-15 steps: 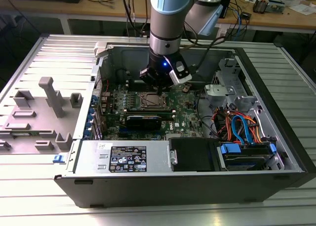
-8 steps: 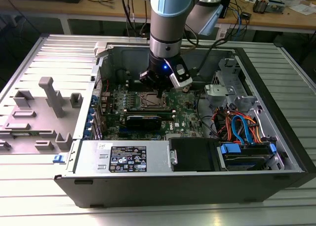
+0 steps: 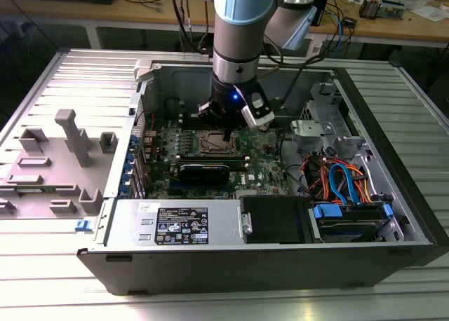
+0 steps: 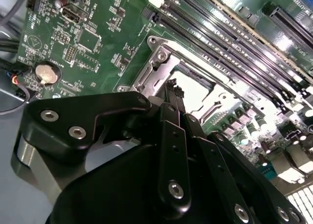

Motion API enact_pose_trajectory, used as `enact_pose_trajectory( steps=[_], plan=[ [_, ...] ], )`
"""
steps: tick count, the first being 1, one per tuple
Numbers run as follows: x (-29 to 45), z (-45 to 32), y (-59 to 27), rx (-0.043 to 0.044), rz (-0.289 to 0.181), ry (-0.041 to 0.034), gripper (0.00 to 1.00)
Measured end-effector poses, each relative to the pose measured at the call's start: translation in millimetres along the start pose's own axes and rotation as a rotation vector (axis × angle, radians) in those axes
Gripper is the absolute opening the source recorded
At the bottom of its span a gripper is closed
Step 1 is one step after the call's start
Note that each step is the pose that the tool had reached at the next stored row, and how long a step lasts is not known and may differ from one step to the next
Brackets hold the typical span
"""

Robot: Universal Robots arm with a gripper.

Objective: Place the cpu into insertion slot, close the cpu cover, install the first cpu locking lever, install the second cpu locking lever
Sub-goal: 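Install the second cpu locking lever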

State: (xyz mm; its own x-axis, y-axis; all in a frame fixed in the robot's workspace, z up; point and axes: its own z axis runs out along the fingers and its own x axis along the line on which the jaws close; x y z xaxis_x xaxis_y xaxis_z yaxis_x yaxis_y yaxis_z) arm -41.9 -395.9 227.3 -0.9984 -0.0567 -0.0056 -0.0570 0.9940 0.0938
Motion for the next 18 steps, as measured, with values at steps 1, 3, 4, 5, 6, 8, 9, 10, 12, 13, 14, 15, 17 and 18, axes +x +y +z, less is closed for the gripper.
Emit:
enact_pose_trajectory(
  steps=[1, 3, 4, 5, 6, 8, 9, 10, 12, 13, 14, 15, 17, 18],
  plan=[
    [0.0, -2.0, -0.1, 0.0, 0.0, 0.0, 0.11],
    [0.2, -2.8, -3.4, 0.0, 0.0, 0.0, 0.11],
    [0.2, -2.9, -4.4, 0.0, 0.0, 0.0, 0.11],
    [0.3, -3.0, -6.6, 0.0, 0.0, 0.0, 0.11],
    [0.5, -3.1, -9.0, 0.0, 0.0, 0.0, 0.11],
    [0.9, -3.7, -15.6, 0.0001, 0.0, 0.0001, 0.11],
    [1.0, -3.9, -17.6, 0.0001, 0.0, 0.0, 0.11],
    [1.0, -4.6, -18.4, -0.0002, 0.0, 0.0, 0.11],
    [1.0, -11.1, -17.9, -0.0035, 0.0, 0.0003, 0.11],
    [1.0, -12.1, -18.4, -0.0078, 0.0, 0.0001, 0.11],
    [2.1, -13.7, -35.0, -0.068, 0.0, -0.0034, 0.11],
    [19.3, -14.8, -44.6, -0.069, 0.0, -0.0034, 0.11],
    [25.3, -14.7, -45.1, -0.069, 0.0, -0.0034, 0.11],
    [25.3, -14.7, -45.1, -0.0691, 0.0, -0.0034, 0.11]
  ],
)
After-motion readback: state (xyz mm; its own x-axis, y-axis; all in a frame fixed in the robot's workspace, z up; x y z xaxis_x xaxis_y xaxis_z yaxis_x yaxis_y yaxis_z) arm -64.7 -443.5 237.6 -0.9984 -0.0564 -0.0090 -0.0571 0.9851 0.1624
